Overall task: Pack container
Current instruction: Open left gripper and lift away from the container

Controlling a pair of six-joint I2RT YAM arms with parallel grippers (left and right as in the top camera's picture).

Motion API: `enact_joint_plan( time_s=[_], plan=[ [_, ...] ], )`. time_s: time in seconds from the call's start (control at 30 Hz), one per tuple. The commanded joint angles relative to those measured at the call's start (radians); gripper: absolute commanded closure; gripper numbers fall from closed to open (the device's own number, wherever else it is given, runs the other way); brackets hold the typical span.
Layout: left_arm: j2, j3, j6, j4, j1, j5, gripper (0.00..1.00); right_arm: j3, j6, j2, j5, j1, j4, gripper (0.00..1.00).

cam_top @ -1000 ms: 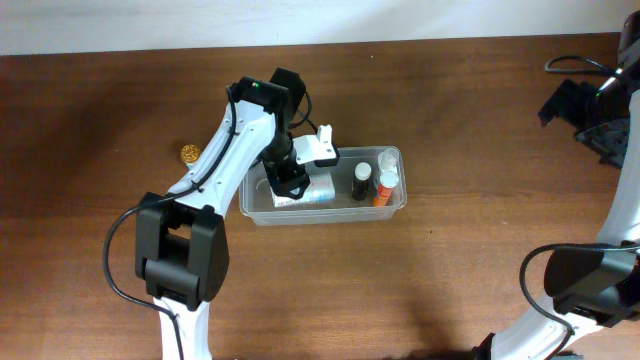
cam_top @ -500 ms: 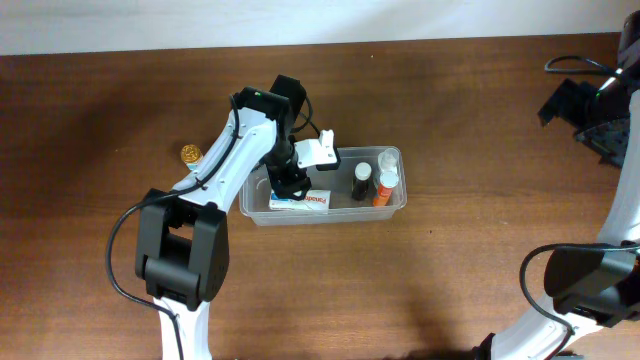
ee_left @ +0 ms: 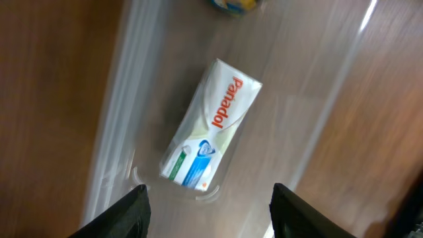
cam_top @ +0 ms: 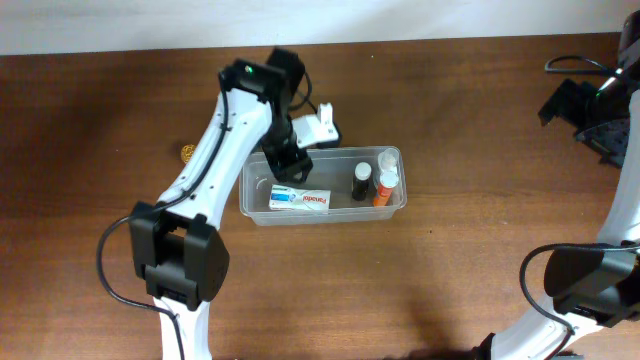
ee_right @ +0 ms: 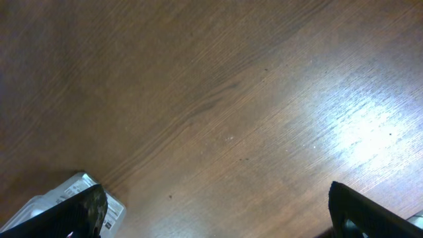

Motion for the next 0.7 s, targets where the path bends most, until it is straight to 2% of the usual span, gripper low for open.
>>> enact_joint_plan(
  time_s=[0.0, 0.07, 0.2, 0.27, 0.4, 0.43, 0.53, 0.67],
  plan=[
    [-0.029, 0.136, -0.169, -0.057, 0.008, 0.018, 0.40, 0.012, 0.006, -0.006, 0.009, 0.003, 0.000, 0.02],
    [-0.029, 0.200, -0.270, -0.089, 0.026, -0.006, 0.36, 0.012, 0.006, -0.006, 0.009, 0.003, 0.000, 0.02],
    [-0.030, 0.272, -0.567, -0.092, 0.123, -0.122, 0.26, 0.012, 0.006, -0.006, 0.009, 0.003, 0.000, 0.02],
    [-0.030, 0.276, -0.637, -0.089, 0.188, -0.129, 0.21, 0.012, 0.006, -0.006, 0.009, 0.003, 0.000, 0.02],
    [-0.030, 0.254, -0.680, -0.089, 0.309, -0.129, 0.13, 0.012, 0.005, -0.006, 0.009, 0.003, 0.000, 0.02],
    [-0.030, 0.248, -0.679, -0.089, 0.330, -0.126, 0.08, 0.012, 0.006, -0.006, 0.009, 0.003, 0.000, 0.02],
    [-0.023, 0.222, -0.679, -0.079, 0.376, -0.098, 0.01, 0.012, 0.006, -0.006, 0.009, 0.003, 0.000, 0.02],
    [-0.002, 0.167, -0.676, -0.009, 0.393, -0.100, 0.01, 0.012, 0.006, -0.006, 0.009, 0.003, 0.000, 0.02]
  ],
)
